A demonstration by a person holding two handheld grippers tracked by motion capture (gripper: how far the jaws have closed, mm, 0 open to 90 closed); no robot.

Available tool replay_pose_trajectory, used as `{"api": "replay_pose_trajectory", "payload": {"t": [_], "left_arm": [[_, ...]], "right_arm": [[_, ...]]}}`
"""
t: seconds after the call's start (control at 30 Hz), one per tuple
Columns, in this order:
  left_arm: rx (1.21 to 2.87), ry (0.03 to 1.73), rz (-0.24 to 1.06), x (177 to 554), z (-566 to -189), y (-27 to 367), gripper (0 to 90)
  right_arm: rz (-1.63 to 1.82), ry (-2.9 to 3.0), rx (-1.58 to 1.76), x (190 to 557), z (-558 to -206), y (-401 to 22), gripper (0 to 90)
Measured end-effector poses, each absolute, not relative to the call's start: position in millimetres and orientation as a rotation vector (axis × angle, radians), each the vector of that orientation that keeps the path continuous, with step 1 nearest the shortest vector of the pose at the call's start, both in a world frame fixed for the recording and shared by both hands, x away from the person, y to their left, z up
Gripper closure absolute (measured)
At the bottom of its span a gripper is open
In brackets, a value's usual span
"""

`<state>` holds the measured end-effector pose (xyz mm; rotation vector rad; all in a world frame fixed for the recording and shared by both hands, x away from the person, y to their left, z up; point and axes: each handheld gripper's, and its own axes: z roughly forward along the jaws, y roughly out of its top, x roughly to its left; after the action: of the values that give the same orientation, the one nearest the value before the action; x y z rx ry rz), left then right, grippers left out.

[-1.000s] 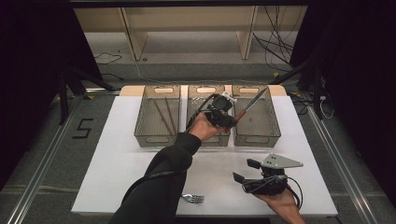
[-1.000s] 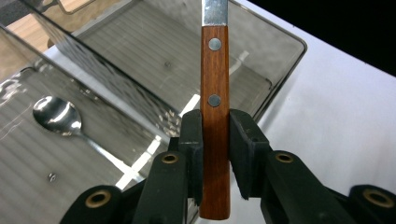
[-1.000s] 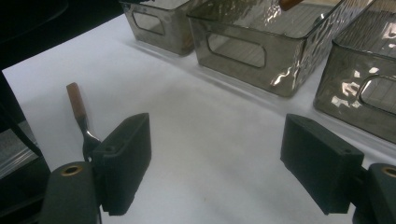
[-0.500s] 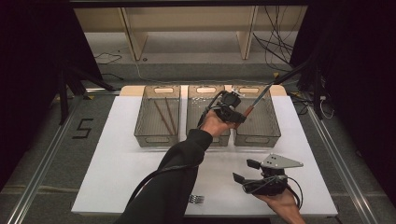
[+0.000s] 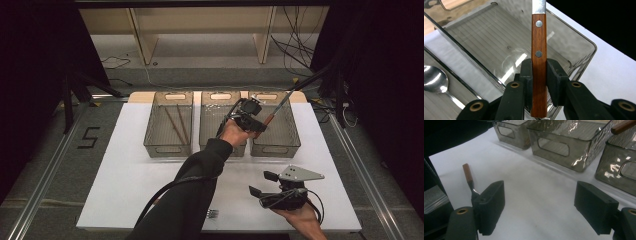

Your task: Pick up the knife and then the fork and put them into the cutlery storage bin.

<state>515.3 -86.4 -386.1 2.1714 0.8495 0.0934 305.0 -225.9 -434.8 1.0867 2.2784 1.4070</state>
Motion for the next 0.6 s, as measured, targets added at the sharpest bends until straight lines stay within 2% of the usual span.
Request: {"api": "replay_pose_trajectory", "payload": {"t": [0.6], "left_arm": [[2.177, 0.893, 0.090, 518.5, -396.2, -96.5, 75.3]], "right_arm": [[1.408, 2.280, 1.087, 304.6, -434.1, -226.8, 25.4]]}}
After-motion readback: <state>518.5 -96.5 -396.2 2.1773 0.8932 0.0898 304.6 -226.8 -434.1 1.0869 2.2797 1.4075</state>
